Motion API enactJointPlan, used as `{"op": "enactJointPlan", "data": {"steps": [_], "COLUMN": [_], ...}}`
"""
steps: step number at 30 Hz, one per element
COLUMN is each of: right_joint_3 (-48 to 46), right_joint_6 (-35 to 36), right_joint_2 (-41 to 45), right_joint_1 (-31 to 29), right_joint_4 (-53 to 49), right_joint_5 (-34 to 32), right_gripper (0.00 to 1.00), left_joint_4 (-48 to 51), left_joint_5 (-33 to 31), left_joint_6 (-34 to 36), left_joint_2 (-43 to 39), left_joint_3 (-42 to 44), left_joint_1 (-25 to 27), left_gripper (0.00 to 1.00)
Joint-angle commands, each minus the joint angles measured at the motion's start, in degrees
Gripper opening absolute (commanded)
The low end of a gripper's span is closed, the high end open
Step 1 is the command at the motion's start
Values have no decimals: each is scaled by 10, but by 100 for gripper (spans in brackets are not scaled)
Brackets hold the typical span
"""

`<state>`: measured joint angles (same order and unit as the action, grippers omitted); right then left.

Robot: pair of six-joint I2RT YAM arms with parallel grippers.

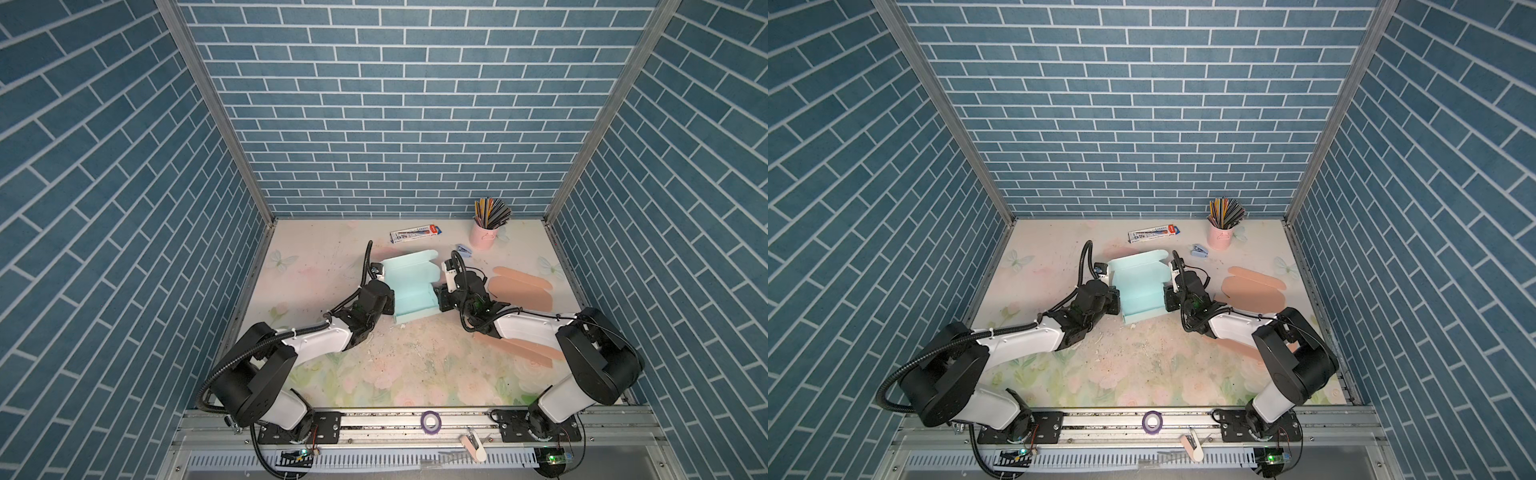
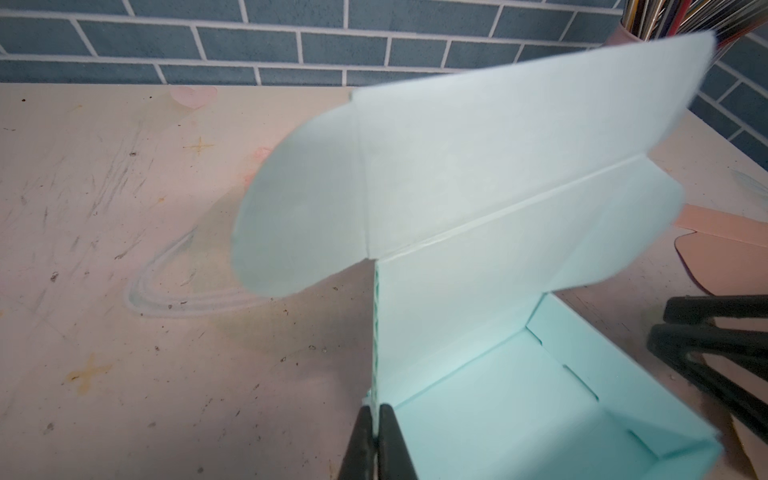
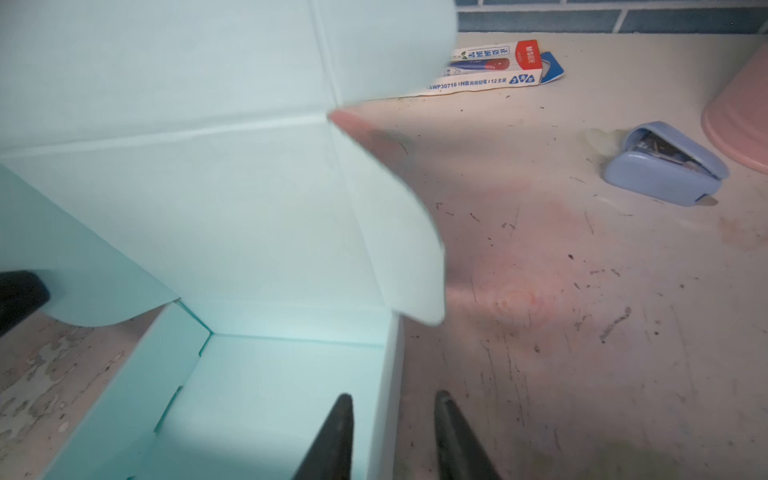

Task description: Fold the paper box

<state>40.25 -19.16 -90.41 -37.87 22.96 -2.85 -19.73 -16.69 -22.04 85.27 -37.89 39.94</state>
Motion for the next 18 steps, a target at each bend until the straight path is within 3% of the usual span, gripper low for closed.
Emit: {"op": "enactJointPlan", "data": {"steps": [1, 5, 9, 14, 18], "right_joint_3": [-3, -1, -11, -20, 0], "right_joint_6": [-18, 0, 49, 113, 165], "right_joint_2": [12, 8, 40, 73, 65], "right_joint_1": [5, 5, 14, 70, 101], "right_joint_4": [55, 73, 68, 55, 28], "right_joint_5": [35, 56, 55, 131, 224], "right_gripper": [26, 29, 41, 55, 60], "left_joint_4": [-12, -14, -14, -27, -41], "left_joint_5": [-4, 0, 14, 56, 105], "left_joint_6": [-2, 2, 18, 53, 75], "left_joint_2": [10, 8, 3, -2, -6], "left_joint_3": [3, 4, 5, 10, 13], "left_joint_1": [2, 3, 3, 3, 3], "left_gripper": [6, 7, 7, 8, 8]}}
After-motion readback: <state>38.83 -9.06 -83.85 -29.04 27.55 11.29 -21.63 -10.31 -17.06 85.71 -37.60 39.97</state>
